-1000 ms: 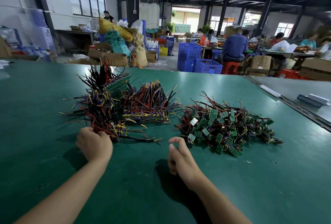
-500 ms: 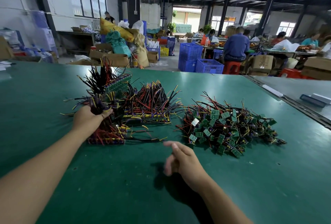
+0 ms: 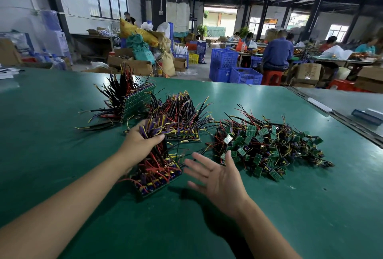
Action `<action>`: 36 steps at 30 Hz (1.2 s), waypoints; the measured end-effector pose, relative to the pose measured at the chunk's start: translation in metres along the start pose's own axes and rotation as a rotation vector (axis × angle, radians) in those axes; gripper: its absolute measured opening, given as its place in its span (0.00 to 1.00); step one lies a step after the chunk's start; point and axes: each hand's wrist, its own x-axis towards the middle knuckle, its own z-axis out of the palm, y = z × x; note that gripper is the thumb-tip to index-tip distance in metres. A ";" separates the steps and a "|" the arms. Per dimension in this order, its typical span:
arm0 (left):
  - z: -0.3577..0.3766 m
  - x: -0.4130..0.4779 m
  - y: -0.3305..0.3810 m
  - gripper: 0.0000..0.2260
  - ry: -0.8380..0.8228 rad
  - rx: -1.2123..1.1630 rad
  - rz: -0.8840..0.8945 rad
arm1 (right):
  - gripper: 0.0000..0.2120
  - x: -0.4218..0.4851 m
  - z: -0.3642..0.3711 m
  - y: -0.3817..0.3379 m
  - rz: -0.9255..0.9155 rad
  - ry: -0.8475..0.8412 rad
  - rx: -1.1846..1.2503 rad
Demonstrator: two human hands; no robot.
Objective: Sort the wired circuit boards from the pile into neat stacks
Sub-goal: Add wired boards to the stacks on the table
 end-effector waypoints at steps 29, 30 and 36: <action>0.060 -0.067 0.090 0.11 -0.066 -0.805 -0.203 | 0.32 -0.023 0.022 0.002 0.051 -0.009 0.300; 0.060 -0.071 0.088 0.14 -0.093 -0.800 -0.152 | 0.31 -0.023 0.021 0.003 0.050 -0.005 0.337; 0.048 -0.073 0.049 0.29 0.010 -1.054 -0.005 | 0.31 -0.025 0.022 0.000 0.047 -0.003 0.388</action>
